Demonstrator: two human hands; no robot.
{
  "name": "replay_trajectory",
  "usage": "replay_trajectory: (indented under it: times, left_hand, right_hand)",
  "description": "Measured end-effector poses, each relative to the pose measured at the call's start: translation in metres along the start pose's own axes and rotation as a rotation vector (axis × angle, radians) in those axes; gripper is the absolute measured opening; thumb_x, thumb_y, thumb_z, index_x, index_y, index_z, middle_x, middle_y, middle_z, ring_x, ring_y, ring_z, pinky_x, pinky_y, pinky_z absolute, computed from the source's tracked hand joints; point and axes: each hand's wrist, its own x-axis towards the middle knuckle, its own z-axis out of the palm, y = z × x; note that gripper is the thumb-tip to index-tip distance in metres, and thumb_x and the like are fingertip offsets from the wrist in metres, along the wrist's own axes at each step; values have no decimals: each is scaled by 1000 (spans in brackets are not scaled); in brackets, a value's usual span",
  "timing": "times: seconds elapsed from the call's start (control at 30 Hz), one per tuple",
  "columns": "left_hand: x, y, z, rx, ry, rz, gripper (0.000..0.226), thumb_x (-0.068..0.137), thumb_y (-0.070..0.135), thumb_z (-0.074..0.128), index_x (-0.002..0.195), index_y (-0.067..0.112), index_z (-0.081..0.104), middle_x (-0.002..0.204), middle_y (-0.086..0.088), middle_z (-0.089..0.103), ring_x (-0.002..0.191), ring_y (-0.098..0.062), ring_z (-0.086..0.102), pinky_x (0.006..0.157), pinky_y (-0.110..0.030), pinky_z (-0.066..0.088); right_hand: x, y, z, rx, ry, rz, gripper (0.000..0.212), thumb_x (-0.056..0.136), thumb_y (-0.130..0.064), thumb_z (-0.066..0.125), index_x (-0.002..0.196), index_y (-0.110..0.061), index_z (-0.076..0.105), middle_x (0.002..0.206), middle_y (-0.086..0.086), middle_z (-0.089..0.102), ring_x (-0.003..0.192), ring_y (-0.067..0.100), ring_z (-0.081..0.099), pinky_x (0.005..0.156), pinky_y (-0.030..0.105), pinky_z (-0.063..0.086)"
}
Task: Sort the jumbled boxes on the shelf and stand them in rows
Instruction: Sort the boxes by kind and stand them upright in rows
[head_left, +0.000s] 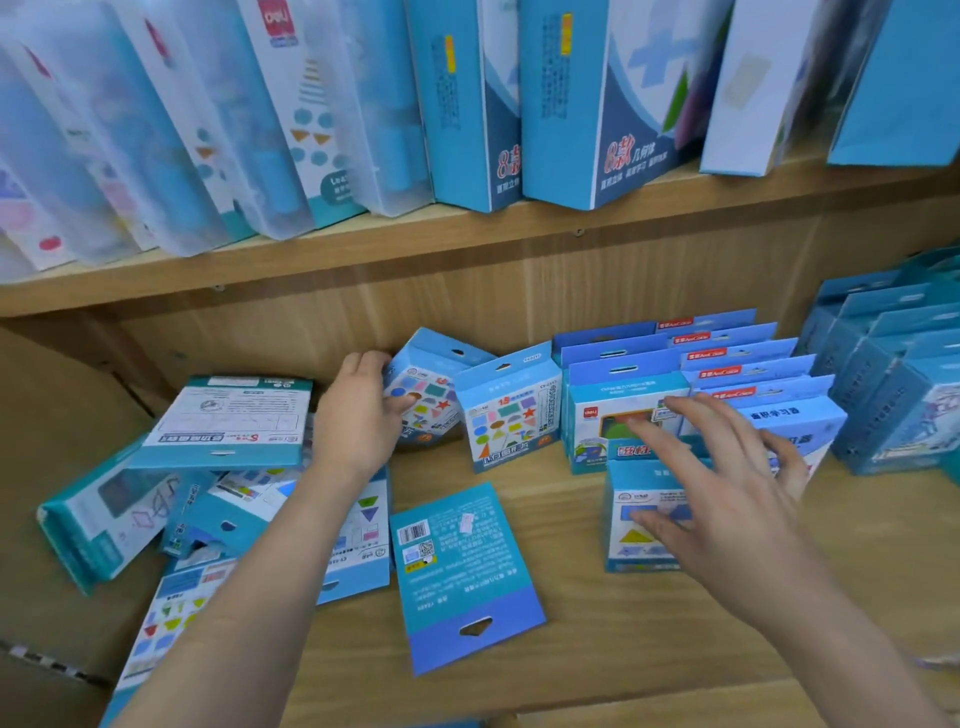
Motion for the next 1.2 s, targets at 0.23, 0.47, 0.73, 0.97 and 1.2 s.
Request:
replay_trajectory:
  times: [0.23,0.47,0.73,0.97,1.2]
  left_hand:
    - [-24,3,-23,-246,293,28,30,82,9,68,110,7,56,103,-7,57,91,-16,51,67,-22,34]
    - [-52,23,-51,-256,449,161,29,77,-2,71,101,4,56,95,4,48,81,-1,39,68,-13,28]
    - [-87,53,-58,-641,176,-13,39,75,2,75,95,30,56,91,15,66,85,5,62,71,-12,50]
    - [-51,34,26,-513,23,-207,28,77,15,76,94,19,54,88,9,58,82,-3,57,60,-14,36]
    - [-33,27,65,-428,-91,-301,25,86,17,66,98,11,45,105,-10,64,98,-28,59,67,-30,38]
  right_hand:
    - [4,-5,7,-11,-23,-9,80,54,-34,89,126,-34,54,138,1,45,133,23,36,98,50,22]
    - [27,-21,5,23,-4,-67,80,59,-46,84,129,-34,47,142,0,41,134,18,29,100,50,20]
    - [43,-24,2,96,-26,-38,78,65,-52,78,132,-37,40,145,-3,37,136,14,22,97,50,25]
    - [33,-12,-7,129,-119,-50,89,56,-90,40,131,-43,40,141,-12,39,137,7,19,105,40,8]
    - [23,5,-23,-16,-306,-10,79,72,-57,70,139,-47,28,134,-20,36,131,6,25,105,36,16]
